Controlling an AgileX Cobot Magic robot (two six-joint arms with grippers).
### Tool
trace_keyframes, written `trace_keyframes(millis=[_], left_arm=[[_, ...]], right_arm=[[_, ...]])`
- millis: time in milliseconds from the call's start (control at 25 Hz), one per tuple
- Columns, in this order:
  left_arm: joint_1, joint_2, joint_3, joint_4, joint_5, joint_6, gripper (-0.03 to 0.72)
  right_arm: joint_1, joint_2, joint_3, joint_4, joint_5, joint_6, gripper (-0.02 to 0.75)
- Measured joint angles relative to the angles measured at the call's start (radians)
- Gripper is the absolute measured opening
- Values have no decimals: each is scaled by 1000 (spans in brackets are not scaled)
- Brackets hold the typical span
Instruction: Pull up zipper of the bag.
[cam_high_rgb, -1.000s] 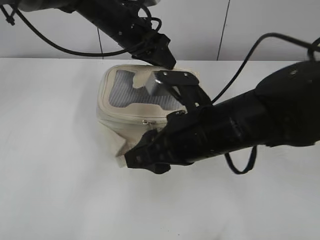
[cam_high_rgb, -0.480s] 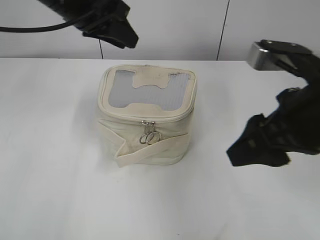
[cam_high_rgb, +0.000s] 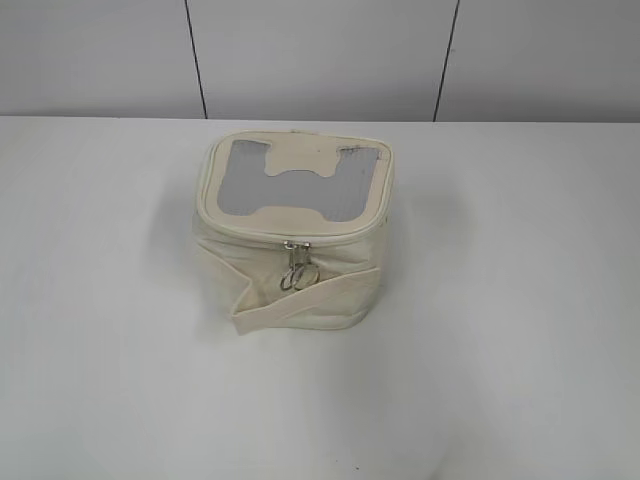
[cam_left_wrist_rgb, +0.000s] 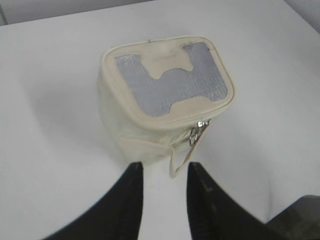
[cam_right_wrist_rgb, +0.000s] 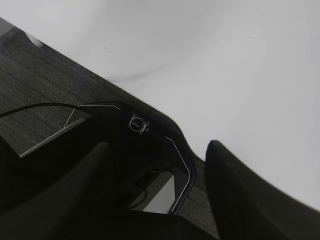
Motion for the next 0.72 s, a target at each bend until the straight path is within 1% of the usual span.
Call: trace_keyframes(millis=[80, 160, 240, 320, 400, 560, 720], left_arm=[[0, -215, 60, 90, 81, -84, 242], [0, -364, 100, 170, 174, -153, 242], [0, -492, 138, 249, 258, -187, 242], [0, -608, 177, 294, 308, -208, 242], [0, -692, 218, 312, 335, -208, 242], [0, -808, 255, 323, 336, -208, 242], [0, -828, 278, 327, 295, -208, 242]], right_arm=[[0, -124, 26, -17, 43, 21, 465], [0, -242, 31, -60, 80, 54, 465], [0, -356, 31, -129, 122, 83, 465], [0, -449, 32, -201, 169, 105, 465], [0, -540, 41, -242, 191, 112, 465], [0, -682, 46, -271, 195, 115, 465], [0, -701, 52, -277, 179, 116, 465]])
